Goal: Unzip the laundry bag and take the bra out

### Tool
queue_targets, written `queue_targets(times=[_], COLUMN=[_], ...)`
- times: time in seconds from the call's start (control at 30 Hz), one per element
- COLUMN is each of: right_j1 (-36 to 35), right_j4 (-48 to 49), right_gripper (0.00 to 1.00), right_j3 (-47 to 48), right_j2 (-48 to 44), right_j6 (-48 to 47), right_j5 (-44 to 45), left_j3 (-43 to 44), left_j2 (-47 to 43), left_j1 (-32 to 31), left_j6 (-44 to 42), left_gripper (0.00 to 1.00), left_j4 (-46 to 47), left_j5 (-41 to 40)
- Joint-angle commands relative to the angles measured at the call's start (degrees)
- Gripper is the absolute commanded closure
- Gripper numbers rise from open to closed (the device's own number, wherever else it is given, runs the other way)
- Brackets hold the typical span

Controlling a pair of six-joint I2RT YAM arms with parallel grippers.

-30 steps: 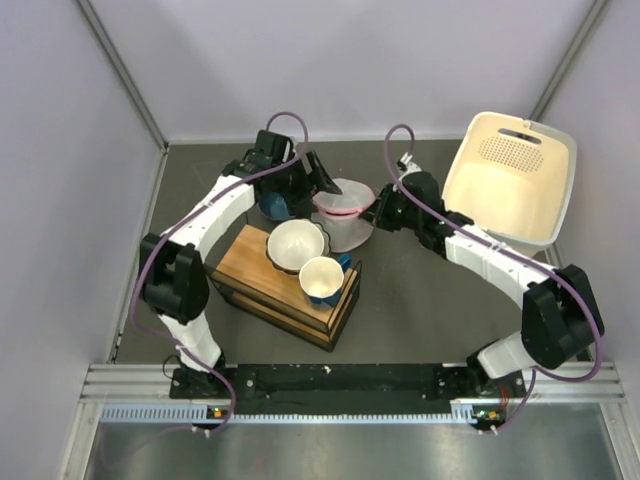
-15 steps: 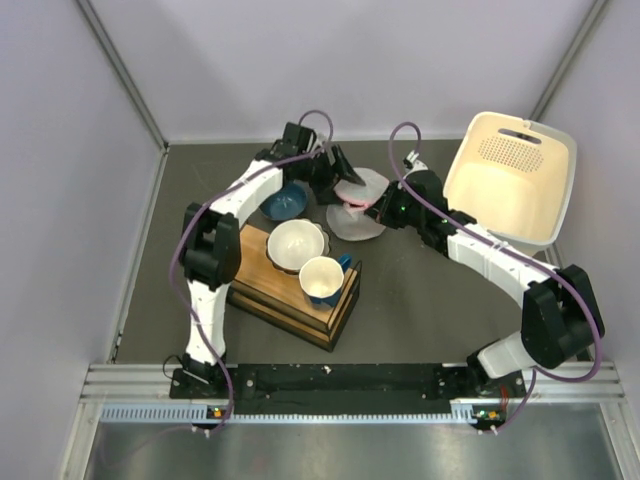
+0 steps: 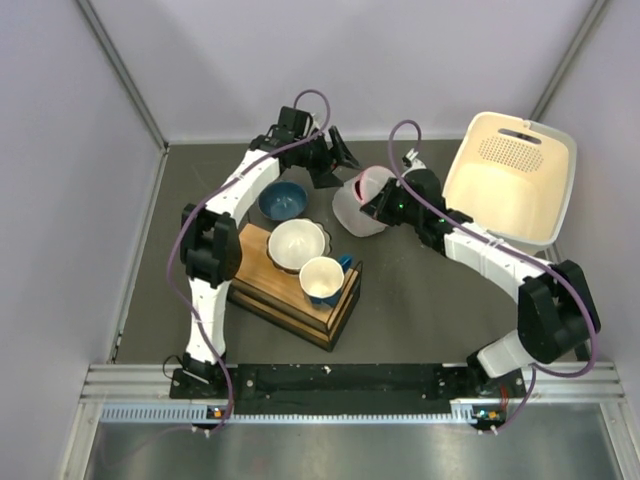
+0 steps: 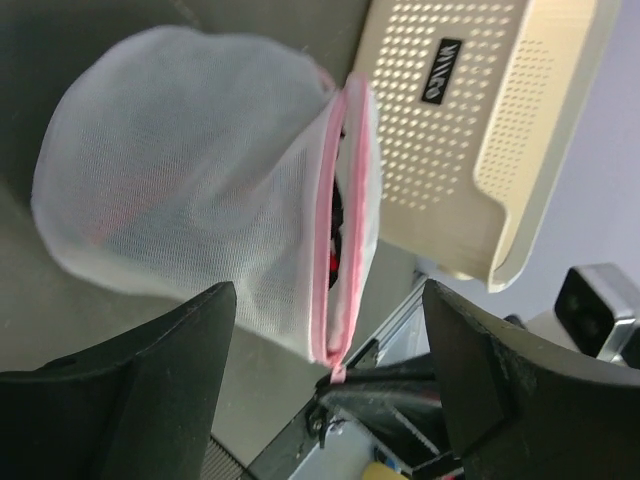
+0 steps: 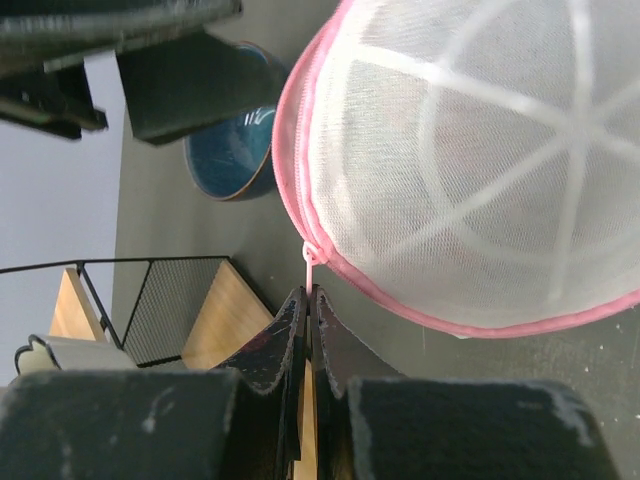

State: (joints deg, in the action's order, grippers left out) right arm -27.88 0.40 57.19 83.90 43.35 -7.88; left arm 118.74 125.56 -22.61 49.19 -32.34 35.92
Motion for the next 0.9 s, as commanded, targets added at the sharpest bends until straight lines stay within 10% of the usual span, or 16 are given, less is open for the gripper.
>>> queue_targets(times=[0.0, 0.5, 0.6, 0.73, 0.87], right_j1=[0.3, 0.2, 0.2, 0.3, 1.0], right_j4=[5.5, 7.2, 6.6, 5.0, 1.7], right_gripper=[1.0, 1.0, 1.0, 1.0, 1.0], right_j3=[3.0, 4.2, 3.8, 2.6, -1.0], right_j2=[2.1, 5.0, 4.8, 3.8, 0.2], right_j6=[2.6, 4.2, 3.9, 2.3, -1.2], right_j5=[-1.7, -3.8, -3.9, -3.8, -3.5], left_j3=[-5.4, -6.3, -8.1, -6.8, -4.9], left_j2=[-8.3, -4.2, -4.3, -4.5, -5.6], left_j1=[0.2, -1.6, -1.7, -1.3, 0.3], left_j6=[-3.4, -3.1, -2.5, -2.4, -3.7], left_gripper=[0.19, 0.21, 0.34, 1.0, 1.0], left_j4=[-1.1, -2.9, -1.7, -1.7, -2.2], left_j5=[-2.0, -0.7, -1.6, -2.7, -4.8])
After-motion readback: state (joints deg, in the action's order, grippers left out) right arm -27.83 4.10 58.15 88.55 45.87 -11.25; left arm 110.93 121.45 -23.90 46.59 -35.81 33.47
